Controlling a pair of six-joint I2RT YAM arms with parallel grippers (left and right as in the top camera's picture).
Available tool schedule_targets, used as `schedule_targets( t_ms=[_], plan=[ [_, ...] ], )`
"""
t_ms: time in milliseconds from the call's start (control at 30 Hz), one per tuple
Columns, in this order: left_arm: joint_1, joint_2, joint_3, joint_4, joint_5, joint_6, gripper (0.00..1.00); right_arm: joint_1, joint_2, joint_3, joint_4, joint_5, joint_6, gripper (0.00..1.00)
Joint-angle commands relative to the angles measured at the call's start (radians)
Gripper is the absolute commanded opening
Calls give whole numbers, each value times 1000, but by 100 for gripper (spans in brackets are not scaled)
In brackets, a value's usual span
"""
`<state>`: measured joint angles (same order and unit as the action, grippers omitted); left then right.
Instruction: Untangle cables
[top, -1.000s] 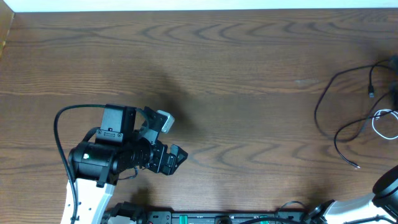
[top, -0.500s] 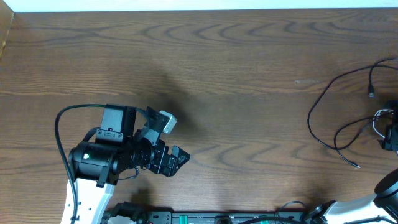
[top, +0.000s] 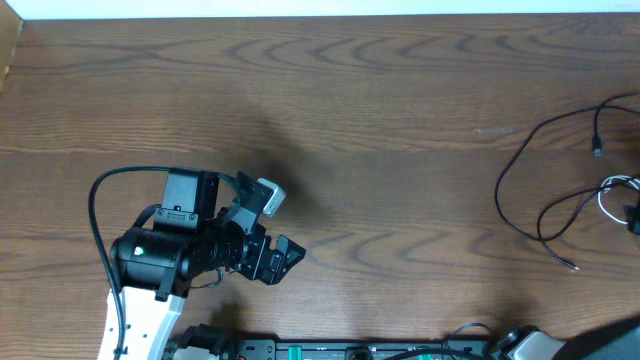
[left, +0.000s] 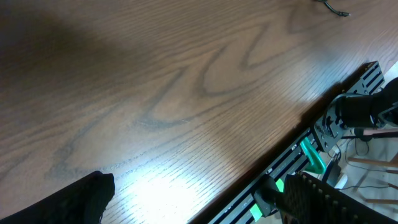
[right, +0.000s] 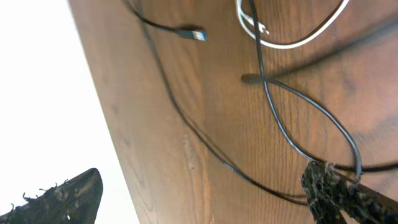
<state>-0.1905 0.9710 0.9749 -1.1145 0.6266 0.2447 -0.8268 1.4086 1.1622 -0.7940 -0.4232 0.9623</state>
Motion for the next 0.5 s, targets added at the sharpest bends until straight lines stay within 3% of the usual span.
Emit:
schedule_targets(
  t_ms=[0, 100, 300, 467],
  plan=[
    [4, 2, -3, 0, 13, 25, 93, 4, -143, 8, -71, 124, 2, 99],
    [4, 2, -3, 0, 13, 29, 93, 4, -231, 7, -155, 183, -47, 99],
    [4, -1, -3, 5, 13, 51, 93, 4, -400, 7, -191, 222, -409, 99],
    [4, -21, -2, 21, 13, 51, 93, 4, -518, 7, -205, -154, -815, 99]
  ],
)
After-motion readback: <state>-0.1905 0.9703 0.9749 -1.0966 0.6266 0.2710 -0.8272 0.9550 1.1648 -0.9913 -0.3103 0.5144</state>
